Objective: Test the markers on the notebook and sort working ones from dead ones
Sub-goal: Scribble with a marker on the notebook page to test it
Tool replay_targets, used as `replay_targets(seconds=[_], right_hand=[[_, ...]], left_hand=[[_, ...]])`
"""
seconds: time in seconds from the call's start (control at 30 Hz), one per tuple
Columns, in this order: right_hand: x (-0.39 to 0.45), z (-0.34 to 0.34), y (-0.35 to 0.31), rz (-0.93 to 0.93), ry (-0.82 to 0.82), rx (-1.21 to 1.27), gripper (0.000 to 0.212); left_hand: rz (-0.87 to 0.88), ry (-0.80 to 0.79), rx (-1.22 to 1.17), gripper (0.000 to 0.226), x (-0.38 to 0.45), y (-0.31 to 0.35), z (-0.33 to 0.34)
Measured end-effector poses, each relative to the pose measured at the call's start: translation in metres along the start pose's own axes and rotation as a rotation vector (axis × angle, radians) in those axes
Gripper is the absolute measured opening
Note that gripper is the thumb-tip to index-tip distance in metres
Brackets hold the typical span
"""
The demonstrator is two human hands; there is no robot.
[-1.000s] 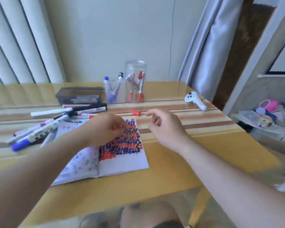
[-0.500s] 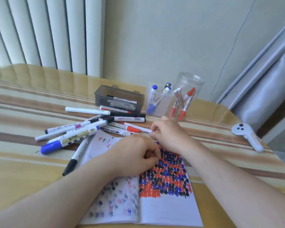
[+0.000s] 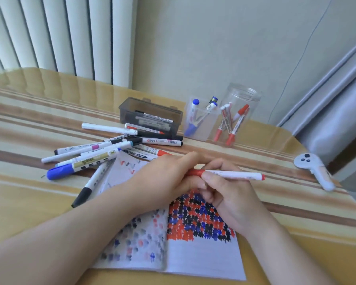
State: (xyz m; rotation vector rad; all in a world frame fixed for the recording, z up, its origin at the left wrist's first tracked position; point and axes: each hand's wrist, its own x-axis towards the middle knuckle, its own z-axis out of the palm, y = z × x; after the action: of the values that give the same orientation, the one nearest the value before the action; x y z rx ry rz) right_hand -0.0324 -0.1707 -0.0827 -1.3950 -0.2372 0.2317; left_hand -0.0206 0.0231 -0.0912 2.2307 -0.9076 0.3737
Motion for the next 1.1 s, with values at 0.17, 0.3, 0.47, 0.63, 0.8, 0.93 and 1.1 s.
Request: replay_targets(seconds=[0.17,0.3,0.47,0.63,0.8,0.93,1.1], right_hand=[[-0.002,-0.006,-0.002,0.001,0.051,-0.026,0.019],[0.001,-0.001,0.003,-0.078,0.128,-0.118,0.033],[0.003,-0.003,0.004,-0.090,0.052,-0.097,0.030],[0.004,-0.004,0.006,-0.070,0.002,-0.100,0.031],[0.001,-0.004,0.007,-0.068,0.013,-0.052,0.028],[-0.001,-0.005,0.002,-0.052,-0.011,-0.040,0.024],[-0.002,-0.009,-0.016,-0.070,-0.077,-0.082,0.028]], left_hand=[[0.048,0.025,0.167,0.036,-0.001,0.004,0.003],[0.072,0.032,0.107,0.014,-0.001,0.011,0.008],[0.019,-0.123,-0.093,0.018,-0.003,0.015,0.007],[-0.063,-0.218,-0.147,0.019,-0.004,0.014,0.008],[-0.055,-0.216,-0.111,0.019,-0.002,0.019,0.005],[-0.050,-0.217,-0.108,0.024,-0.002,0.022,0.006],[-0.047,-0.191,-0.206,0.021,0.004,0.020,0.004]])
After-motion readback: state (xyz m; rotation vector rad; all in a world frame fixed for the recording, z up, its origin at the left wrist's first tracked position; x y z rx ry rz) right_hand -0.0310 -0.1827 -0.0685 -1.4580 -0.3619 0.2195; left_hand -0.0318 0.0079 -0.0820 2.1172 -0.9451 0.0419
